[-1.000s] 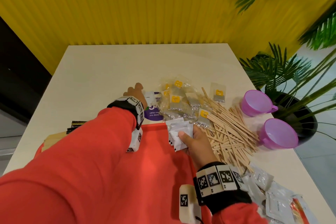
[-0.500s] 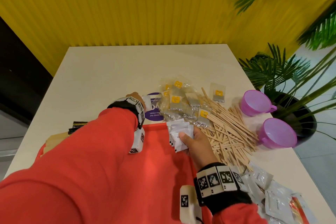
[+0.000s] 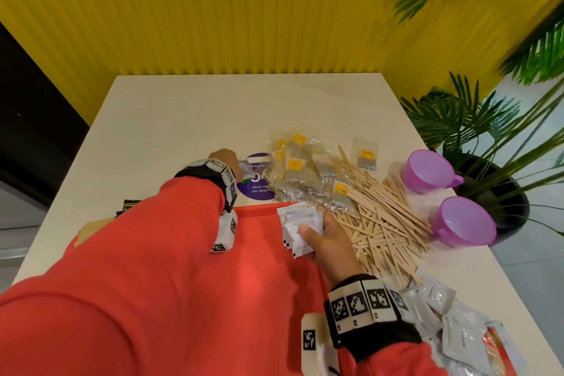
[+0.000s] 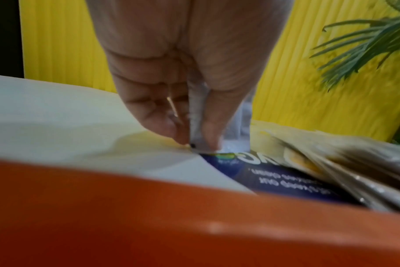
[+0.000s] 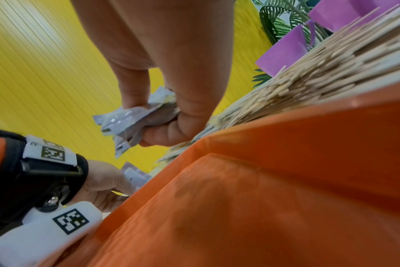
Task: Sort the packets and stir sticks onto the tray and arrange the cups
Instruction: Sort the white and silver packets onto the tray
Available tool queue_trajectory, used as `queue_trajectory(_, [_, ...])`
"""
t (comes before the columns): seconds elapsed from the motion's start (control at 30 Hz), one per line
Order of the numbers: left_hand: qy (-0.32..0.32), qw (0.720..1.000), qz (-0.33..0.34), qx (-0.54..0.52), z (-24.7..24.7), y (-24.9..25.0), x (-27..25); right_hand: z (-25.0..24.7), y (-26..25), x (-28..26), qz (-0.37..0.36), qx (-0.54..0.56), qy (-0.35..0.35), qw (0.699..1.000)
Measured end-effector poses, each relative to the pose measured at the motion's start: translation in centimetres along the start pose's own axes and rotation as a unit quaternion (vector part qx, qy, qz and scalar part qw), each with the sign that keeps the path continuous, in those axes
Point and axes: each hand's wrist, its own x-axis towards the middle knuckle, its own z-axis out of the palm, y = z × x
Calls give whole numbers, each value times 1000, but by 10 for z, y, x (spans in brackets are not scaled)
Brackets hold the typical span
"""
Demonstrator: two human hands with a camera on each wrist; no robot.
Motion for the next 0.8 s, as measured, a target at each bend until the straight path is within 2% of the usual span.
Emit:
queue_trajectory(0.1, [28,994,21,-101,-11,3,-12,2,-1,1,-15,-16,19,1000])
queue_trajectory(0.17, [46,981,50,-182,-15,3,-26,3,-2,1,-8,-25,17,1000])
queue_trajectory(0.23, [29,974,70,-212,-17,3,-46,8,-5,1,-3,-33,1,999])
queue_trajectory(0.4, [-75,967,124,-207,-9,2,-87,18,-12,-4,-35,-41,-8,999])
queue_trajectory(0.47, [-117,966,125,-195,-4,-2,-99,22,-11,-7,-44,-47,-17,998])
queue_trajectory(0.6, [-235,917,93,-308,1,-15,-127,34,-7,-19,-33,-22,-64,997])
queue_trajectory(0.73, [-287,890,136,-328,4,-34,-155,49,-5,-34,-24,-46,-127,990])
queue_trajectory(0.8, [-293,879,156,-342,4,-45,-164,56,-5,-43,-18,-79,-144,986])
